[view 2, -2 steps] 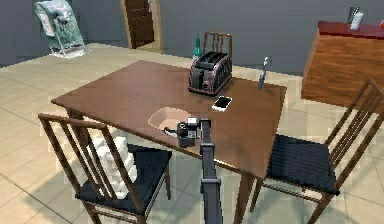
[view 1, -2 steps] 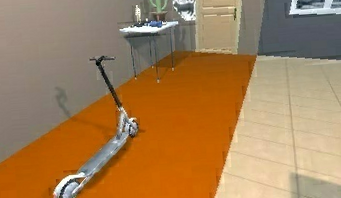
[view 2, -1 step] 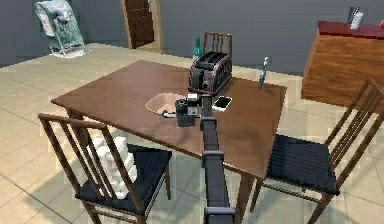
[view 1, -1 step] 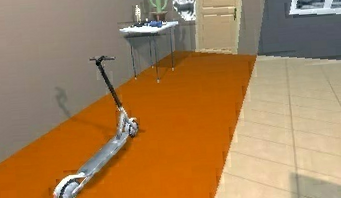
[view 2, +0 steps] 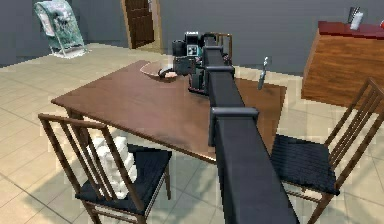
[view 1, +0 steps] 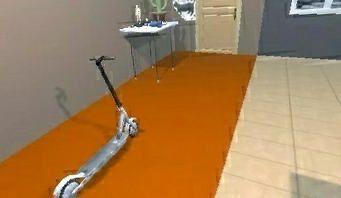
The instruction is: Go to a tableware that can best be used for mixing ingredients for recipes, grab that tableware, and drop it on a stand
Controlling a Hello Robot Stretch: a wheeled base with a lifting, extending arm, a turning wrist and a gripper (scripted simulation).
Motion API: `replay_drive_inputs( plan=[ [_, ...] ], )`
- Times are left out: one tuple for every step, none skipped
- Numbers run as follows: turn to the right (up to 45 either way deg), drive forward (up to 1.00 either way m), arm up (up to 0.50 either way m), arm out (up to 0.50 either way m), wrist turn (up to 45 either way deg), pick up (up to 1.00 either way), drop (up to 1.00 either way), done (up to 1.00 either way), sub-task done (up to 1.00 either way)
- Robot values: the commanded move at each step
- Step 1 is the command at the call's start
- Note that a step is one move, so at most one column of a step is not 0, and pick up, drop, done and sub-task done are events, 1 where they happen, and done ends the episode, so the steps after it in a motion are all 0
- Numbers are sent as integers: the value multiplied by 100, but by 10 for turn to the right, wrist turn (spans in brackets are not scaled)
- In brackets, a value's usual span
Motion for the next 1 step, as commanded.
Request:
replay_drive_inputs(
  plan=[
    [0,0,0,0,-450,0,0,0,0]
  ],
)
